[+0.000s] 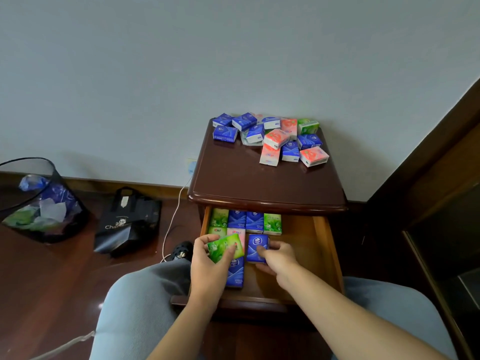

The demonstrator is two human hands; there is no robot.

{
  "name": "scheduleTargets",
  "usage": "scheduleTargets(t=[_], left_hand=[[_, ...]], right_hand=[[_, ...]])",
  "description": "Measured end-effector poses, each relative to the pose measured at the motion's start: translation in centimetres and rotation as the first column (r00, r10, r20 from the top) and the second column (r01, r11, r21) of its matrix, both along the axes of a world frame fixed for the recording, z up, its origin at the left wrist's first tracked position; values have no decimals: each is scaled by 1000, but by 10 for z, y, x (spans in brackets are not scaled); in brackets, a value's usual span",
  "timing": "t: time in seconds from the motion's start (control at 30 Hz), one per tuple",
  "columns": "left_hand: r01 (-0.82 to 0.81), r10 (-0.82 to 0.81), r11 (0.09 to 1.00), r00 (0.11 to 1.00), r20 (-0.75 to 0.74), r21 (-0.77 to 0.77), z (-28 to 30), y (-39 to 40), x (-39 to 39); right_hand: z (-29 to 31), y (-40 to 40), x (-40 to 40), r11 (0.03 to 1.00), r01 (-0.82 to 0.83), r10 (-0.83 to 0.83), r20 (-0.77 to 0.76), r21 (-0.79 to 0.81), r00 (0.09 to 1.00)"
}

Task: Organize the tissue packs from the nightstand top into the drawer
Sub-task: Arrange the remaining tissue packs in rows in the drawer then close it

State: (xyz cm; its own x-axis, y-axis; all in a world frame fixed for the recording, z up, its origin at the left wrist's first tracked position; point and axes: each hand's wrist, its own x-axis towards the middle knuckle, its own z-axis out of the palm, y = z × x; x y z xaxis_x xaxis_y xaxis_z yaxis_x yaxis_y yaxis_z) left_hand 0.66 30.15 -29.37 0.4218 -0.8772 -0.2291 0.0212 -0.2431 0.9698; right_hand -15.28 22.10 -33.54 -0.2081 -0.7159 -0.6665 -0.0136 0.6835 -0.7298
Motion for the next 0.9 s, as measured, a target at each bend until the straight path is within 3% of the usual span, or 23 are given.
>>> scheduleTargets(t=[0.13,0.3,0.5,0.77,0.9], left_hand=[[-1,1,1000,1000,-28,-2,-3,-2,3],[12,-12,999,1000,-17,-40,-5,-2,1],[21,-22,999,1000,-20,-39,-6,-1,2],[37,-38,999,999,-8,-13,-3,-2,1],[29,-30,999,999,-19,-13,-1,-1,1]], right_hand=[[-8,-2,5,996,86,-88,-43,-34,995],[-19,-8,9,997,25,-40,-198,-75,979],[-32,-16,15,992,78,-99,-218,-104,971],[-28,-10,5,987,39,-69,-191,-154,979],[-5,4,-1,959,-68,-19,-303,-274,953]])
